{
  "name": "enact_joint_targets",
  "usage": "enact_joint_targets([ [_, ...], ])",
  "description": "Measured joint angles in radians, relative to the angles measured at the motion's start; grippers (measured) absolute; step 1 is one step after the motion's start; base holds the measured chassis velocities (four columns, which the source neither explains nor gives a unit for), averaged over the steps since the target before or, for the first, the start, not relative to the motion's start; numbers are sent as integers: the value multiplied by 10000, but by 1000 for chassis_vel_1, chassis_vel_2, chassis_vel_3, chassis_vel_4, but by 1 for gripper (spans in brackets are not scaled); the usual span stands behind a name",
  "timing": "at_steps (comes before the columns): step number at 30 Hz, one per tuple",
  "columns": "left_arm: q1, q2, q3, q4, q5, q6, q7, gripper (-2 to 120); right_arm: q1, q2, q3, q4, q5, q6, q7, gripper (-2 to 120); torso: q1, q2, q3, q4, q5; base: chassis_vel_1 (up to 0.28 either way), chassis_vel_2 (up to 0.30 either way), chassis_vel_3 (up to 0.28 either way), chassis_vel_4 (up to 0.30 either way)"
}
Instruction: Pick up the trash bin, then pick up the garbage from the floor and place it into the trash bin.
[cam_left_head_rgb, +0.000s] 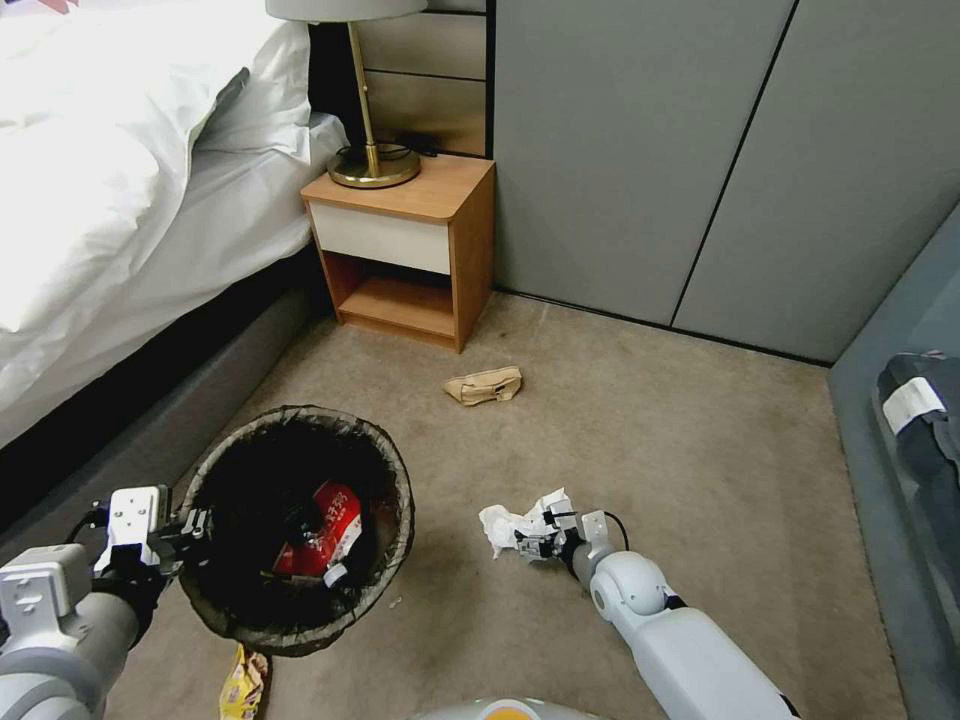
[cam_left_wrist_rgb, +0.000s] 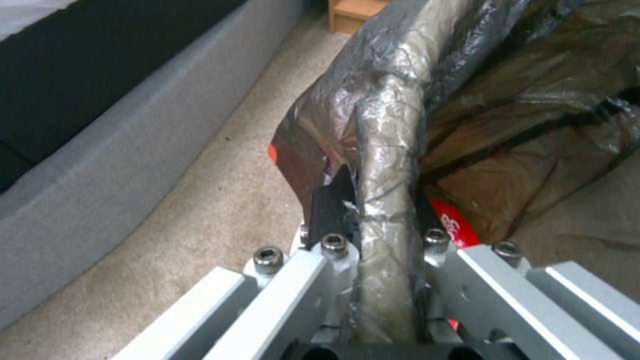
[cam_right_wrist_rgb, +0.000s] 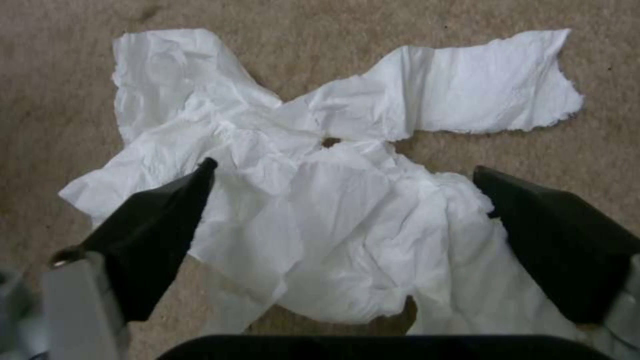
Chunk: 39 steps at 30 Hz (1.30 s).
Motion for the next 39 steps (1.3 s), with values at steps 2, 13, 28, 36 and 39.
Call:
enact_joint_targets([
  [2,2,-1,8,0,4,0,1,1,0,13,-5,-25,-32,22,-6,89,0,0,0,0,0,0,0,0,0],
  [13,30,1,8,0,14,0,4,1,1,72,39,-185,-91,154,-176,51,0,0,0,0,0,0,0,0,0],
  [28,24,21,-10,0,12,0,6,1,-36,158,215,-338,-159,346,-237,0,0,0,0,0,1,0,0,0,0],
  [36,18,51,-35,0,0,0,19,1,-108,-21,580,835,-266,535,-108,0,1,0,0,1,2,0,0,0,0],
  [39,3,79,-35,0,-7,0,25,1,-118,-282,746,1702,-151,545,20,0,0,0,0,0,-1,0,0,0,0],
])
